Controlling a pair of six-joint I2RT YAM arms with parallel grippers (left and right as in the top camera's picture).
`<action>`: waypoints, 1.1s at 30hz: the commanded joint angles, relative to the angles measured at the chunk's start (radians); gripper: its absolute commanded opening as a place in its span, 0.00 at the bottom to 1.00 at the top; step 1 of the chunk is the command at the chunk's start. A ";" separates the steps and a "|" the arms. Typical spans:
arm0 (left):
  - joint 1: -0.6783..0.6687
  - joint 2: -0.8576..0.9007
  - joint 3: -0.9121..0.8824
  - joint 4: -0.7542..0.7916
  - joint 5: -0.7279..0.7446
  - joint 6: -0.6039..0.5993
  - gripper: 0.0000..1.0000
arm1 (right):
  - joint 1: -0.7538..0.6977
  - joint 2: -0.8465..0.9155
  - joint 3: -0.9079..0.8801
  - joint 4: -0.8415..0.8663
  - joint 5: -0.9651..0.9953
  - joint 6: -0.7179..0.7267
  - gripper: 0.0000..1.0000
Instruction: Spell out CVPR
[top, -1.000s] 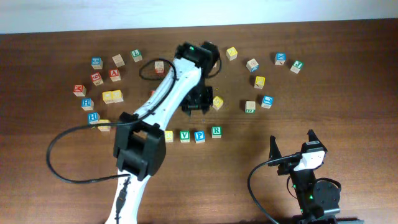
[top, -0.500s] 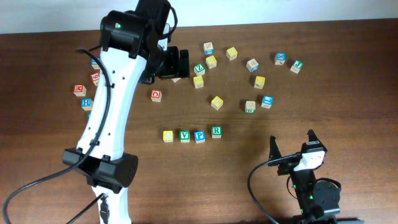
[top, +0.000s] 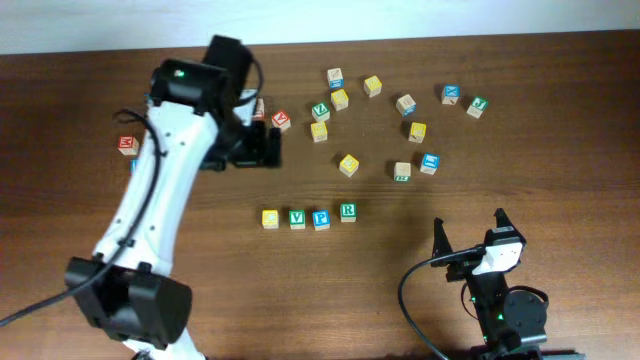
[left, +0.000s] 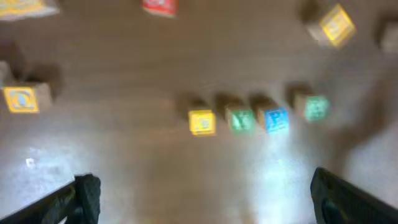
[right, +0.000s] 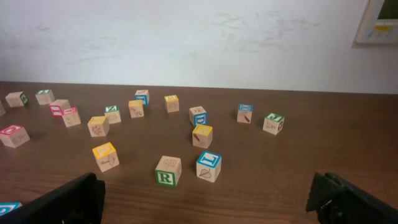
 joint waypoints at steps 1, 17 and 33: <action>0.193 -0.014 -0.077 0.055 0.008 -0.072 0.99 | -0.005 -0.007 -0.005 -0.005 0.012 0.003 0.98; 0.174 -0.013 -0.480 0.304 0.034 -0.072 0.74 | -0.005 -0.007 -0.005 -0.005 0.012 0.003 0.98; 0.174 -0.013 -0.483 0.311 -0.026 -0.072 0.99 | -0.003 -0.007 -0.003 0.388 -0.444 0.517 0.98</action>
